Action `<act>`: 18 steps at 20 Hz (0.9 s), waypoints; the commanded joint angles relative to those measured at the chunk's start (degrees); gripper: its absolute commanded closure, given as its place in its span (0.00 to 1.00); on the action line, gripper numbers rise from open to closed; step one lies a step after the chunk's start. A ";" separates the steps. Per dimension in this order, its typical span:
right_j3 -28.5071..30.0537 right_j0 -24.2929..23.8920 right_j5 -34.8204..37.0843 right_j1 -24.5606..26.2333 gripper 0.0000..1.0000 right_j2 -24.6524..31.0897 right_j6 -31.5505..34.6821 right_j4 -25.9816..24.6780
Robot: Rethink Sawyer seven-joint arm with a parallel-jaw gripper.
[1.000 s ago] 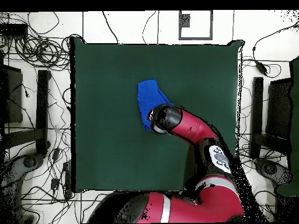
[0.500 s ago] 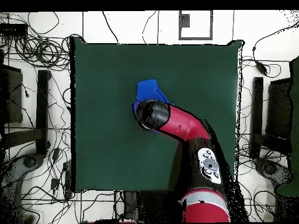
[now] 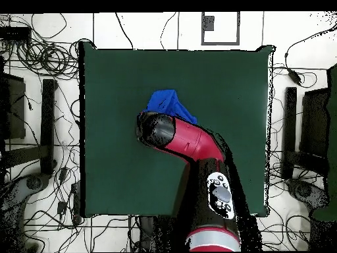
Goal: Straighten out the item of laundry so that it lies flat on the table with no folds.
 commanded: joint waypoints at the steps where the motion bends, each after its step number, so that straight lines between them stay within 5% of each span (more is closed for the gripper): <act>1: 5.97 2.07 1.19 1.76 1.00 0.17 18.01 3.65; 18: 8.67 5.82 -0.86 0.43 1.00 -1.39 19.72 6.77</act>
